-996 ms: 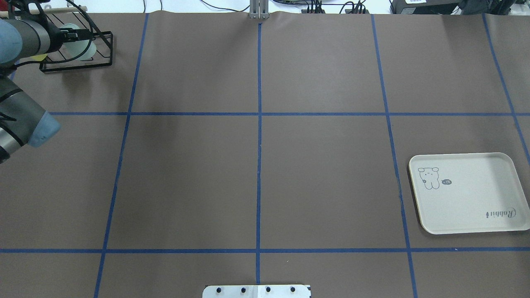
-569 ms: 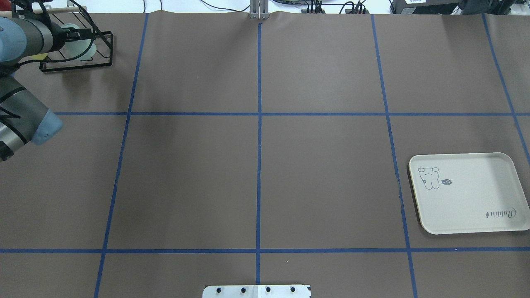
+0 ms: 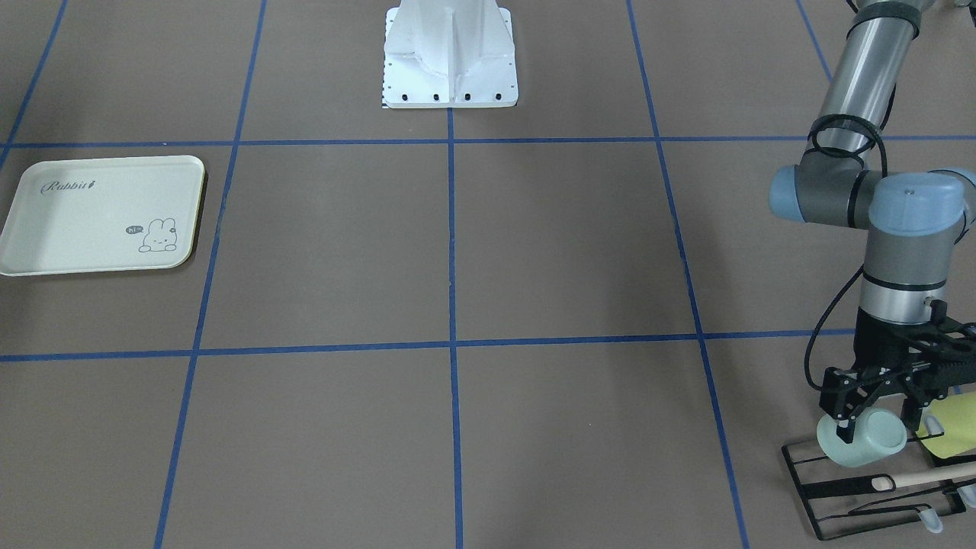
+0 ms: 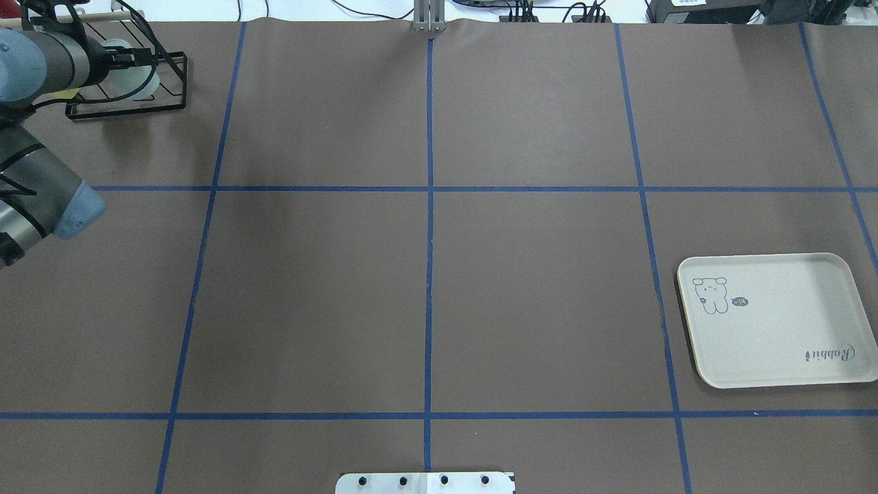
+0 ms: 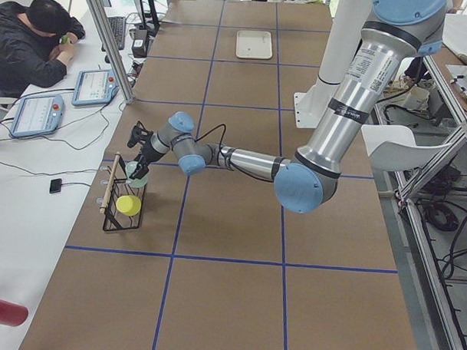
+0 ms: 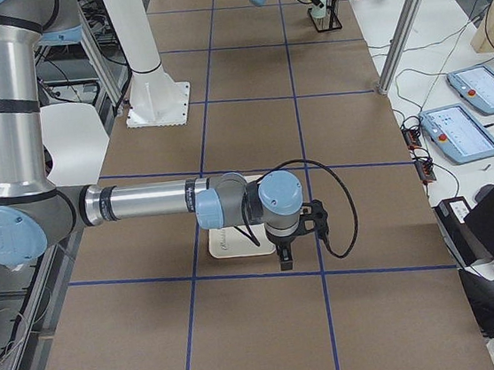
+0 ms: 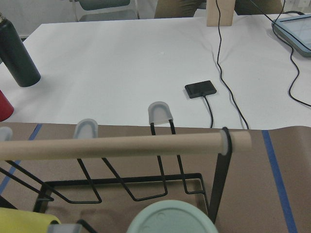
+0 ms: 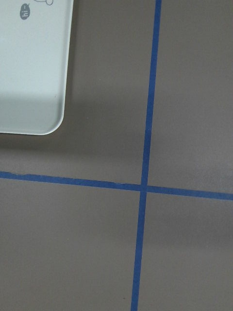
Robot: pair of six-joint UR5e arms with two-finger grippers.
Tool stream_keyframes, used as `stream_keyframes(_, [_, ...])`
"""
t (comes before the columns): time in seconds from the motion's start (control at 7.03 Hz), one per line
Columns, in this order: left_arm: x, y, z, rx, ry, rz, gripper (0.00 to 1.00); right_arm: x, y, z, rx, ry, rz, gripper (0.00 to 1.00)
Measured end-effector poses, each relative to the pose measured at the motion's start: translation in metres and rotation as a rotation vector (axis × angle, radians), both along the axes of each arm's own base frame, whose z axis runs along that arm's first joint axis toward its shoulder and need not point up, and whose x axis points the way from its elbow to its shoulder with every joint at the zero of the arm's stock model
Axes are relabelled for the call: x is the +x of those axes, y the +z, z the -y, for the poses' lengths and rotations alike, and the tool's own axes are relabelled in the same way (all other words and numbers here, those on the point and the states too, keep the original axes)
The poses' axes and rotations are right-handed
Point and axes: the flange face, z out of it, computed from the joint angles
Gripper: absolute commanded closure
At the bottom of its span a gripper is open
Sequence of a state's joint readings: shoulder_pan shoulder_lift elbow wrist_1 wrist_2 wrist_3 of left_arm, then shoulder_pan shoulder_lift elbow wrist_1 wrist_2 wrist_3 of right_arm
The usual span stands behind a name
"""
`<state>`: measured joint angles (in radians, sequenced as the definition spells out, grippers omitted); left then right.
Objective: Left arm grabs green cup and hands to right arm on tray
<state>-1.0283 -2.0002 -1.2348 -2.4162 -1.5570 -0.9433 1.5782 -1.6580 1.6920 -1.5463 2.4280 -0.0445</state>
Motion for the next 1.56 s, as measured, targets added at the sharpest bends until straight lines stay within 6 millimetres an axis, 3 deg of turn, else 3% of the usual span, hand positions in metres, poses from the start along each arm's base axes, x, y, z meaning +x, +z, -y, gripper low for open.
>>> stream_keyframes(0.57, [0.0021,0.0037,0.0009,-0.007,0.001,0.003,0.09,-0.0001,-0.0001,-0.0003,0.0,0.0,0.0,0.0])
stream_keyframes(1.28, [0.0018,0.0017,0.002,-0.005,-0.001,0.001,0.43,0.0,0.0015,-0.0025,-0.003,0.0,0.002,0.0])
stream_keyframes(1.56, [0.0013,-0.0008,0.0021,-0.003,-0.004,-0.005,0.52,0.0,0.0012,-0.0026,-0.002,0.0,0.002,0.0])
